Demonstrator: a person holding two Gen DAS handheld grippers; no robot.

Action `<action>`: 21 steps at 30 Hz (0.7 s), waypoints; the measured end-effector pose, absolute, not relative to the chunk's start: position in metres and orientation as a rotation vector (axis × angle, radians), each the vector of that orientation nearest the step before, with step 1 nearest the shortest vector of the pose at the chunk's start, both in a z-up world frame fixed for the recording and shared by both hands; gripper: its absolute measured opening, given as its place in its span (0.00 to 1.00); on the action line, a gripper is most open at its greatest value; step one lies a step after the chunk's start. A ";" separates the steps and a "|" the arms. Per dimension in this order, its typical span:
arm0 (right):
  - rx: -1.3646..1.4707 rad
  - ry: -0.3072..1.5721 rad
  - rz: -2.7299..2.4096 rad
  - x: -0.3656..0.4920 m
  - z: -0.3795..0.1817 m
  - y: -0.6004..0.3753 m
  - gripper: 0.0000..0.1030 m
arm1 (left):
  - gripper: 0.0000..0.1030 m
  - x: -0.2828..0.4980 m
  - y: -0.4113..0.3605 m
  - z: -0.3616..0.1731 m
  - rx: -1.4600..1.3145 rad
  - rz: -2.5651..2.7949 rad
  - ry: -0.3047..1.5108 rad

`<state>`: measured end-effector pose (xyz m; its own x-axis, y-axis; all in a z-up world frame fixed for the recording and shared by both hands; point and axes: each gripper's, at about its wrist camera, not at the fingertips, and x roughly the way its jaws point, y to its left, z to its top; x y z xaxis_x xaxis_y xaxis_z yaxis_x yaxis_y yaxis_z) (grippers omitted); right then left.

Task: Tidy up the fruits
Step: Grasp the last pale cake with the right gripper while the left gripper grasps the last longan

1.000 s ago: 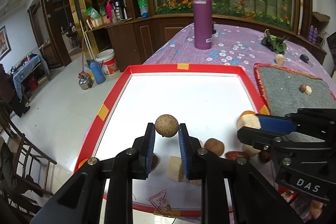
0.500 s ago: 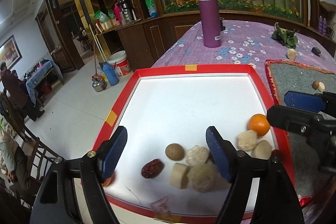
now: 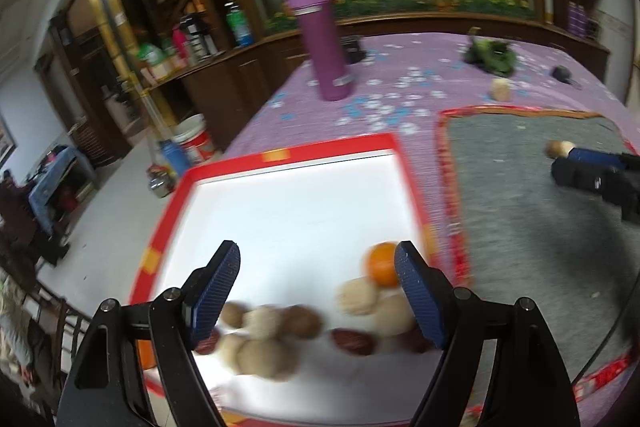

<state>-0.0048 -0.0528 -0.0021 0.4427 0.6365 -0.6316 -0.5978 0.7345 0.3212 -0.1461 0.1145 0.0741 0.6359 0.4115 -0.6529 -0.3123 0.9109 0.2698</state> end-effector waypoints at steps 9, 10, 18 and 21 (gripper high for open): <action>0.050 0.883 0.608 0.048 -0.015 -0.116 0.60 | 0.78 -0.096 0.046 0.074 0.180 0.225 0.803; 0.023 0.890 0.612 0.053 -0.017 -0.108 0.60 | 0.78 -0.092 0.041 0.074 0.182 0.212 0.806; -0.221 0.922 0.573 0.076 -0.046 -0.068 0.50 | 0.78 -0.078 0.032 0.070 0.207 0.204 0.840; -0.273 0.879 0.589 0.074 -0.046 -0.059 0.34 | 0.78 -0.071 0.031 0.066 0.204 0.204 0.866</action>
<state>0.0741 -0.0591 -0.0460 0.4939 0.3695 -0.7871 -0.5869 0.8096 0.0118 -0.0711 0.0307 0.0665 0.6307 0.2594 -0.7314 -0.0944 0.9611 0.2595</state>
